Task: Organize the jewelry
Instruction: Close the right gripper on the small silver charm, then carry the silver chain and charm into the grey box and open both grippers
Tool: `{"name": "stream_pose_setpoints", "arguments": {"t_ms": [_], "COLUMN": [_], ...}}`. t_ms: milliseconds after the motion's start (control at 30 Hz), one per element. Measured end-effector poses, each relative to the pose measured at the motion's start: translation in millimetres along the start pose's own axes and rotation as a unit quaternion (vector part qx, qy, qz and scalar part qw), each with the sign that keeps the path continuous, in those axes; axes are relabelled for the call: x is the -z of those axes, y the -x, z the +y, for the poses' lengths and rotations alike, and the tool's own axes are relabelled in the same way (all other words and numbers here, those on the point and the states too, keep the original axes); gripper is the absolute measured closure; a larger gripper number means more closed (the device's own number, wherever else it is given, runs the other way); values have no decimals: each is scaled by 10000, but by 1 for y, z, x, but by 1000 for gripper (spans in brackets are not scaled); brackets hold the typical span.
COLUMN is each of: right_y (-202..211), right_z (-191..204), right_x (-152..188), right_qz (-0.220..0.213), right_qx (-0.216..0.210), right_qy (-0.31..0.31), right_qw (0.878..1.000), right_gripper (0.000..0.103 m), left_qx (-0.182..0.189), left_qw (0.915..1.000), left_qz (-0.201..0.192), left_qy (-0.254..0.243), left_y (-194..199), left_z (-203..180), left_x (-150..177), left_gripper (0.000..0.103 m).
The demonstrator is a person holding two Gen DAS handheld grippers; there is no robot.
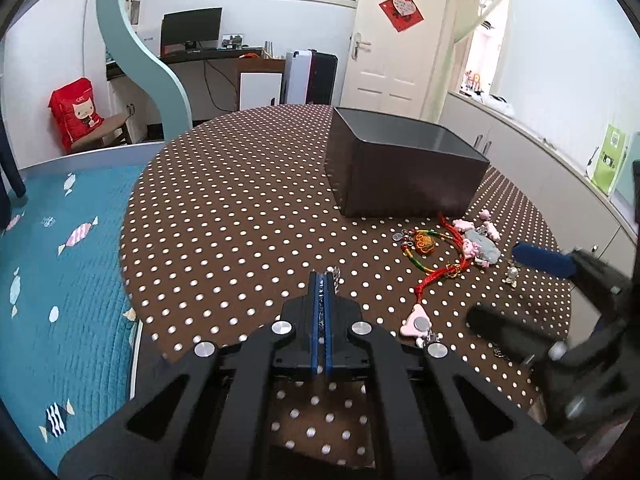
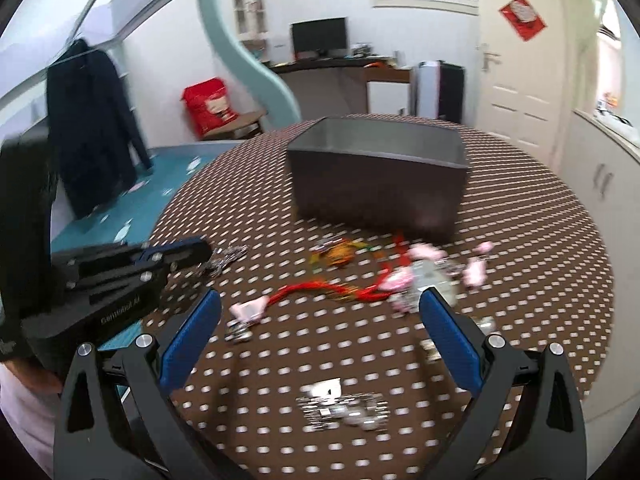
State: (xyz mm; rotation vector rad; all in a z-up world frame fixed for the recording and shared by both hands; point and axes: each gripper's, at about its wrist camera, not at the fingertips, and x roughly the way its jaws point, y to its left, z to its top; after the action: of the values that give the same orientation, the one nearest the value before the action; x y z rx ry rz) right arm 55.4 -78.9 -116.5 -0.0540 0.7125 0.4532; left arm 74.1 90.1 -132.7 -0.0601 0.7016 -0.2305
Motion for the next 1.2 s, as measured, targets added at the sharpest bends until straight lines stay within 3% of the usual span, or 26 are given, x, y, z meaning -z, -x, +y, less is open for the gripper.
{"name": "stream_pose_setpoints", "arguments": {"t_ms": [67,133,200,367,400,500,900,1200], "right_y": [-5,-9,-16,-23,-23,-22,-19,2], "right_z": [9,15,20,28,27,24,11,-8], "right_x": [3,3,3,7,6,5,1,-19], "right_qz": [82,125,223,256,266,250,299,56], "right_qx": [-77,-68,-131,-17,-12,-22,-179,-30], "right_qy": [180,299,399,713,687,706,396,118], "right_qw": [9998,9995,9989,9971,9973,9972,9986,9999], "right_gripper": [12,21,40,56,68,87,89,89], "left_qx": [33,65,101,190,192,246,373,482], "left_qw": [10000,9999,9999,9998,9998,9997,9993,9987], "left_qz": [-51,-68,-59,-1,-4,-19,-43,-162], "left_qy": [70,86,86,65,57,55,42,-60], "left_y": [6,9,10,8,7,7,8,12], "left_z": [4,5,5,1,0,-2,-12,-21], "left_x": [1,1,2,4,5,4,-3,-30], "left_gripper": [101,101,101,101,101,101,101,101]}}
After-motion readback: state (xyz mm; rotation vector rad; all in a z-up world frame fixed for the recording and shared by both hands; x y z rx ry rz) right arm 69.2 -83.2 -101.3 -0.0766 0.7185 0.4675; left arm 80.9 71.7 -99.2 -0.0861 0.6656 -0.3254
